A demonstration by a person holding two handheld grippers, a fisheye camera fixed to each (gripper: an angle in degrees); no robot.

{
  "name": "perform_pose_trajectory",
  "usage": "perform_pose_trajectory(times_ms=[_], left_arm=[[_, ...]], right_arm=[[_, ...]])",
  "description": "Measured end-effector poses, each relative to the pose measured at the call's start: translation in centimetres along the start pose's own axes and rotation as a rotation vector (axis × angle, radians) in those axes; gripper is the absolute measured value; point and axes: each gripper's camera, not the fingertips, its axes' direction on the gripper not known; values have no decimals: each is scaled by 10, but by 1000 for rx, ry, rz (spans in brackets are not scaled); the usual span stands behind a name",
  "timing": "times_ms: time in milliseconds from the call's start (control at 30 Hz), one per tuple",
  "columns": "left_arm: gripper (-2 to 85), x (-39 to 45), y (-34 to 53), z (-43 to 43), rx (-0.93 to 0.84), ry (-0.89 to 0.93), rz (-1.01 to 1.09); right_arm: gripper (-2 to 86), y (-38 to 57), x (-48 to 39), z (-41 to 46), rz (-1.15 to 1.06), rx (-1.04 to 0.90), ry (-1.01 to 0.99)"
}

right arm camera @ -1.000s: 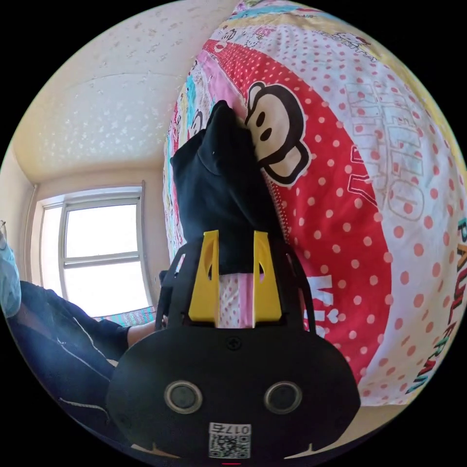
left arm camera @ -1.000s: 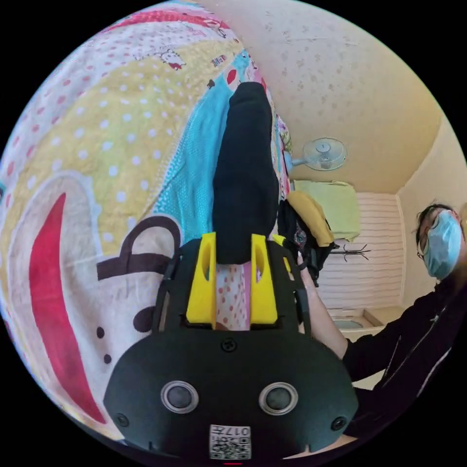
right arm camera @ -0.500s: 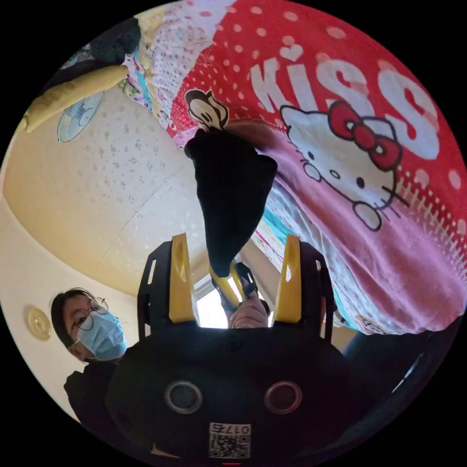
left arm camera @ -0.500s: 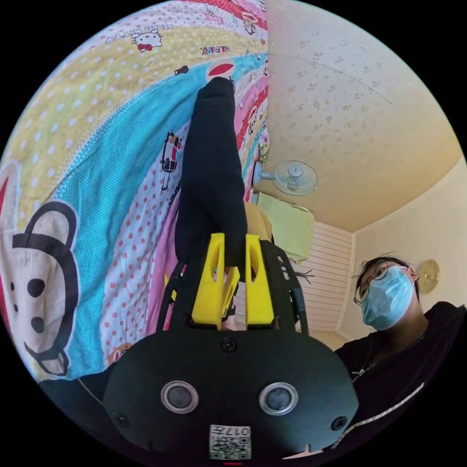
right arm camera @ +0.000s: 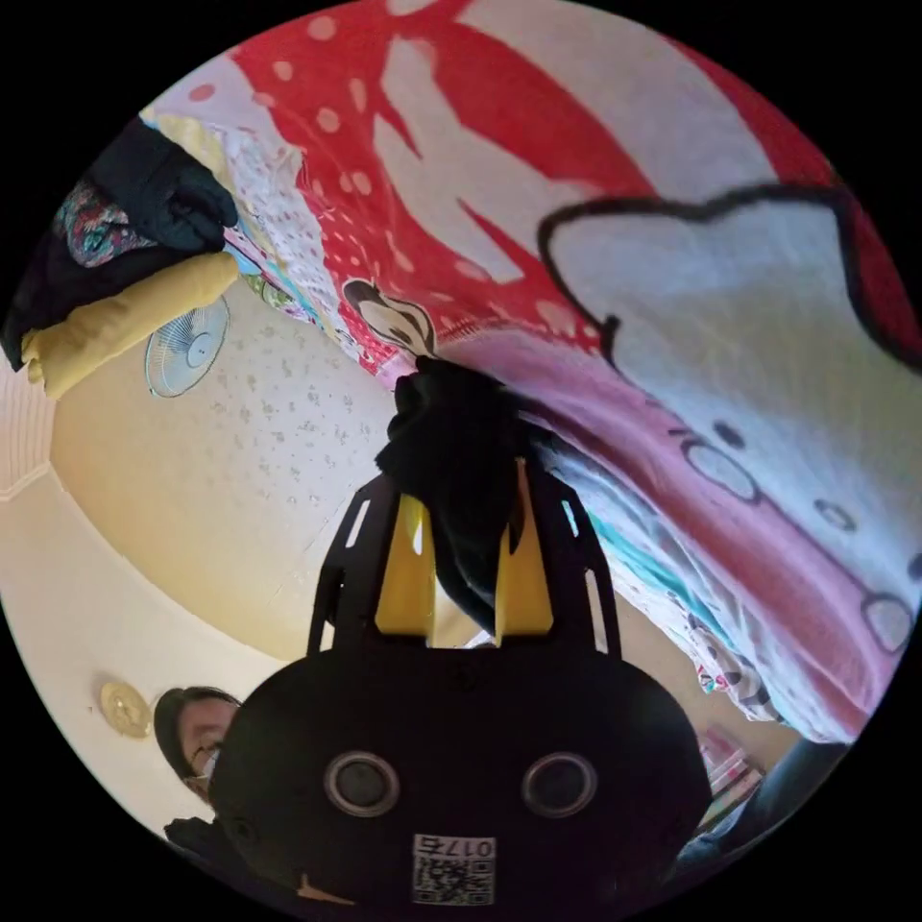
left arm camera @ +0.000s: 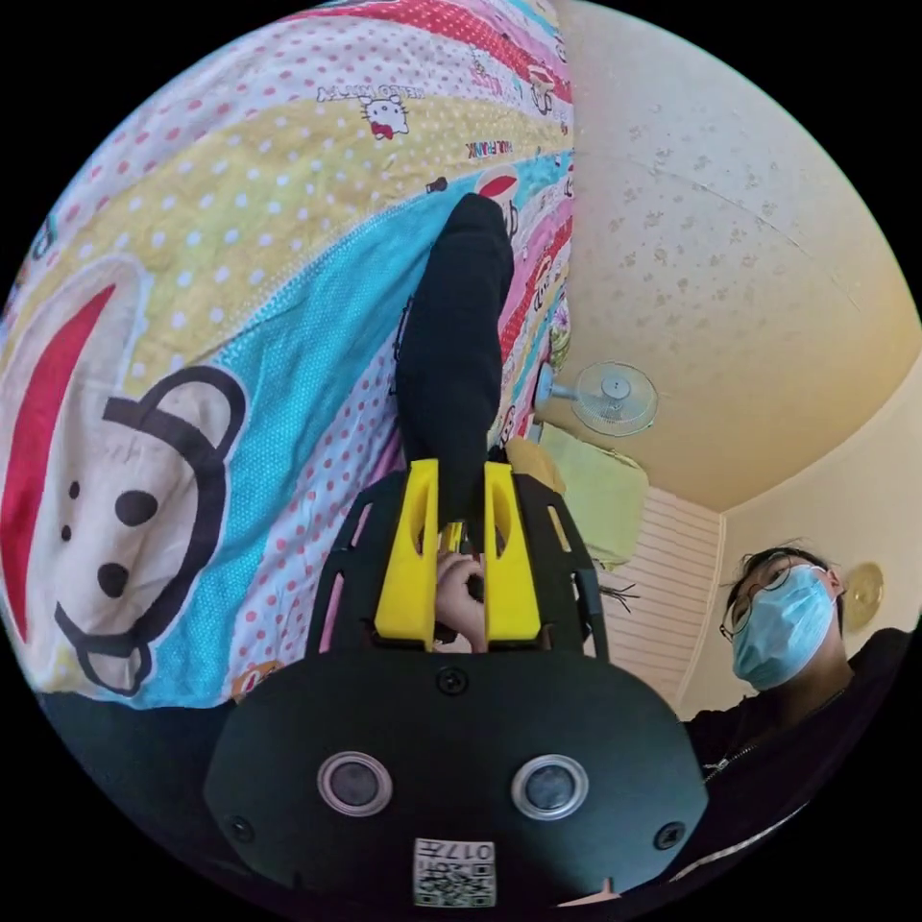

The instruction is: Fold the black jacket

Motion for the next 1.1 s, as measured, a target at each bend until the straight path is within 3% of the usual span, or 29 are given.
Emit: perform_pose_trajectory(times_ms=[167, 233, 333, 400, 500, 667, 867, 1000, 1100], left_arm=[[122, -45, 29, -32, 223, 191, -29], [163, -57, 33, -36, 270, 183, -45], [217, -70, 22, -12, 152, 176, -32], [223, -75, 16, 15, 122, 265, -27], [179, -80, 0, 46, 100, 472, -47], [114, -88, -7, 52, -58, 454, -73], [91, -102, 16, -17, -101, 540, -144], [87, -112, 31, -102, 13, 664, -263], [85, -91, 9, -177, 106, 703, -153]], right_arm=[[105, 17, -6, 21, 68, -1, -67], [104, 22, -14, 31, 58, -29, -62], [104, 36, -29, 48, 24, -77, -52], [104, 43, -35, 57, 11, -98, -47], [104, 49, -50, 64, -82, -128, 29], [102, 59, -82, 65, -283, -209, 158], [101, 99, -71, 67, -247, -330, 287], [99, 142, -47, 100, -220, -444, 343], [97, 180, -23, 163, -179, -581, 366]])
